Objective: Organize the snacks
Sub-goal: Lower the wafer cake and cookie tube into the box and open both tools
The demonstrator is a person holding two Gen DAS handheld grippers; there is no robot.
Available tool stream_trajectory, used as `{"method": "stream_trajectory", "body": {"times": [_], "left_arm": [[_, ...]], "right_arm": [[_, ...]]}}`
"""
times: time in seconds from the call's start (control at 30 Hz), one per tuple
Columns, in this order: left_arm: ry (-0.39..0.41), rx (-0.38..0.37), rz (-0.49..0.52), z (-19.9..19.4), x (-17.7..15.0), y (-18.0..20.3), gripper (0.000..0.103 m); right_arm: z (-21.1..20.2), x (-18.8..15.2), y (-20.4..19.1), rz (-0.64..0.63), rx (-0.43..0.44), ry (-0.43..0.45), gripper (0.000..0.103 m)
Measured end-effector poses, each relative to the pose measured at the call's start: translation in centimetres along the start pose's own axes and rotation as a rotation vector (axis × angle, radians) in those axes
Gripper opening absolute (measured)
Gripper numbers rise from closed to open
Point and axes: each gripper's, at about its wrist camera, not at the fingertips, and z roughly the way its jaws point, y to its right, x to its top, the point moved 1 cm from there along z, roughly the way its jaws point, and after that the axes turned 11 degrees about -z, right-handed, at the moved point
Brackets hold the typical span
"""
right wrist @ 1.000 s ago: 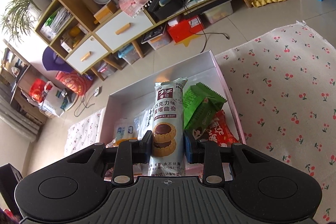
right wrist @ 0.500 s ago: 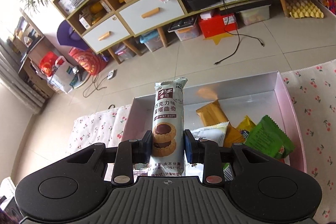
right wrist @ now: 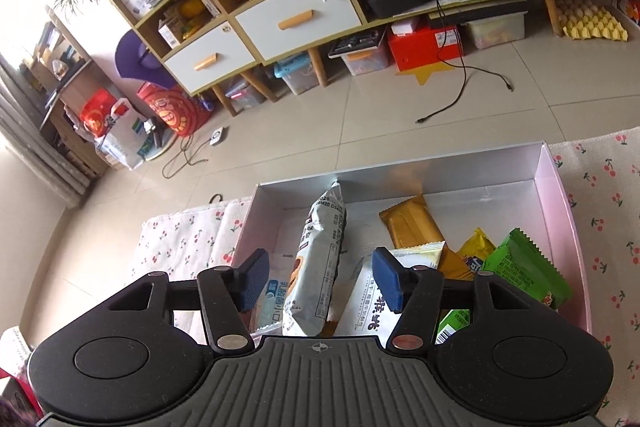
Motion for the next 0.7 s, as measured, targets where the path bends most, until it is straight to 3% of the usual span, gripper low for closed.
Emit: {"method": "stream_trajectory", "body": {"times": [0.33, 0.7], "left_arm": [[0.007, -0.016, 0.054, -1.6, -0.7, 1.2, 0.083], [0.004, -0.025, 0.110, -3.8, -2.0, 1.6, 0.097]], "right_arm": [[-4.0, -1.5, -1.0, -0.058, -0.046, 0.014, 0.079], [-8.2, -4.6, 0.1, -0.027, -0.103, 0.034, 0.087]]}}
